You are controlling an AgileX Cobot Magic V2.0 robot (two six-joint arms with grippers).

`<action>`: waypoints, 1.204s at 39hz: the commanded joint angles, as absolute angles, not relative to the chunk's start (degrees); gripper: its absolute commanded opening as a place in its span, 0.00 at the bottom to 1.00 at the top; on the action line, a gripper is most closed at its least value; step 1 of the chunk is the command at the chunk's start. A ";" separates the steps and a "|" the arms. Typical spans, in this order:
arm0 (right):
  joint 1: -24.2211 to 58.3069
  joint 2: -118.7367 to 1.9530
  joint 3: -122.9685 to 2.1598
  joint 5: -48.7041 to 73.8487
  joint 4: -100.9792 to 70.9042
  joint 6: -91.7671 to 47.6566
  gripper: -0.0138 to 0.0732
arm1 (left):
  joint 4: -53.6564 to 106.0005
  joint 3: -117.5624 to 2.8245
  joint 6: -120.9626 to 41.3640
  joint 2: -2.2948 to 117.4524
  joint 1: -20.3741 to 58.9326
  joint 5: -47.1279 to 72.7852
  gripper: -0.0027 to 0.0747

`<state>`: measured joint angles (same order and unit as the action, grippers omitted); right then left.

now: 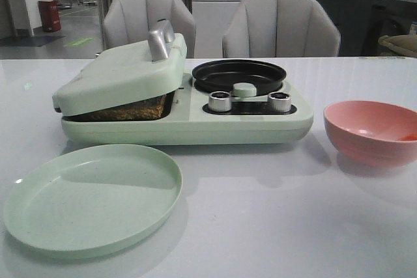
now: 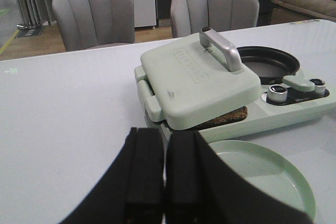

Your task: Make breakfast with bread and shrimp

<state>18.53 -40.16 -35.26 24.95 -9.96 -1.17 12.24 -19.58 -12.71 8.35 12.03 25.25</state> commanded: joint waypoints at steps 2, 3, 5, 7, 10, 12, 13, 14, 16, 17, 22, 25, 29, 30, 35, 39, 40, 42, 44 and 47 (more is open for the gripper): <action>15.93 -49.26 -41.83 25.13 -10.34 -0.59 0.79 | 13.14 -20.87 -12.01 8.97 12.40 20.43 0.18; 15.08 -51.20 -42.83 25.68 -10.51 0.00 0.79 | 13.14 -20.87 -12.01 8.97 12.40 20.43 0.18; 12.47 -54.56 -44.84 26.70 -10.91 0.00 0.79 | 13.14 -20.87 -12.01 8.97 12.40 20.43 0.18; 10.04 -57.04 -46.55 27.65 -11.40 0.00 0.79 | 13.14 -20.87 -12.01 8.97 12.40 20.43 0.18; 6.61 -60.37 -49.19 29.30 -11.94 0.00 0.79 | 13.19 -20.87 -12.01 8.97 12.40 20.43 0.18; 4.69 -63.21 -50.89 30.49 -11.94 -0.87 0.79 | 13.43 -20.87 -12.01 8.97 12.40 20.43 0.18; 3.74 -64.43 -51.64 30.87 -11.94 -1.49 0.79 | 13.57 -20.87 -12.01 8.97 12.40 20.43 0.18; 3.10 -66.16 -52.64 31.44 -11.94 -2.38 0.79 | 13.78 -20.87 -12.01 8.97 12.40 20.43 0.18; 1.80 -69.31 -54.54 32.61 -11.94 -3.09 0.79 | 13.78 -20.87 -12.01 8.97 12.40 20.43 0.18; 1.08 -70.68 -55.35 33.10 -11.94 -3.15 0.79 | 13.78 -20.87 -12.01 8.97 12.40 20.43 0.18; -1.62 -77.96 -59.68 34.39 -11.94 -3.22 0.79 | 13.78 -20.87 -12.01 8.97 12.40 20.43 0.18; -2.66 -81.74 -62.26 34.60 -11.94 -3.36 0.79 | 13.78 -20.87 -12.01 8.97 12.40 20.43 0.18; -2.90 -86.41 -65.71 35.78 -11.94 -5.26 0.79 | 13.78 -20.87 -12.01 8.97 12.40 20.43 0.18; -2.90 -87.74 -66.66 36.17 -11.94 -5.93 0.79 | 13.78 -20.87 -12.01 8.97 12.40 20.43 0.18; -3.17 -93.57 -70.34 36.74 -11.94 -7.11 0.79 | 13.78 -20.87 -12.01 8.97 12.40 20.43 0.18; -3.38 -97.86 -72.98 37.17 -11.94 -7.58 0.79 | 13.78 -20.87 -12.01 8.97 12.40 20.43 0.18; -3.38 -98.72 -73.73 37.51 -11.94 -7.90 0.79 | 13.78 -20.87 -12.01 8.97 12.40 20.43 0.18; -3.38 -100.63 -74.74 37.95 -11.94 -8.24 0.79 | 13.78 -20.87 -12.01 8.97 12.40 20.43 0.18; -3.38 -102.42 -75.83 38.40 -11.94 -8.31 0.79 | 13.78 -20.87 -12.01 8.97 12.40 20.43 0.18; -3.38 -104.90 -77.22 39.04 -11.94 -8.31 0.79 | 13.78 -20.87 -12.01 8.97 12.40 20.43 0.18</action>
